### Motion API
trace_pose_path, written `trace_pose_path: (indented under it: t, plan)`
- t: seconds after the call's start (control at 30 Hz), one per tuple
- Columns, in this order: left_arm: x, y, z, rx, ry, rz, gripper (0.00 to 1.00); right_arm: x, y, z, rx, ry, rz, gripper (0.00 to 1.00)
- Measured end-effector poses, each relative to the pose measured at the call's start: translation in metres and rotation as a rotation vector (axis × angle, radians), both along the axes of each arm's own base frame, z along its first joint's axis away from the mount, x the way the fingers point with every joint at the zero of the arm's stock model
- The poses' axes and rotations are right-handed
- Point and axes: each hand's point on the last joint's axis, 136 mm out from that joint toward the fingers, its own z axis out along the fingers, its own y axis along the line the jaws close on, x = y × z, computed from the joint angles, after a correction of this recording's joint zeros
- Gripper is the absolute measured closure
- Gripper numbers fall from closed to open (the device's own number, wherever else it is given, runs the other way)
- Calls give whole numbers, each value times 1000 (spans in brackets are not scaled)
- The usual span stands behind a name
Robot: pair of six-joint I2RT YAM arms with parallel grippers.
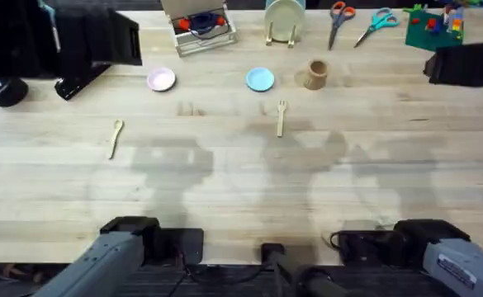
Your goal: Pick up a utensil and set it on the pink plate, then put the other utensil in the container.
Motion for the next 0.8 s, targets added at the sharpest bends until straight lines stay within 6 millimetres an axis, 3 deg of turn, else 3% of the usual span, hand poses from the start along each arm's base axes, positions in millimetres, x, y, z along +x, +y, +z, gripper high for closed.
trace_pose_path:
  t: [0.33, 0.8]
  plan:
    - [8, 7, -15, 39, 177, 22, 8, 13, 0, -11, -27, 156, 35, 7]
    - [8, 22, -17, 111, 193, 64, 7, 26, 0, -5, -33, 109, 40, 7]
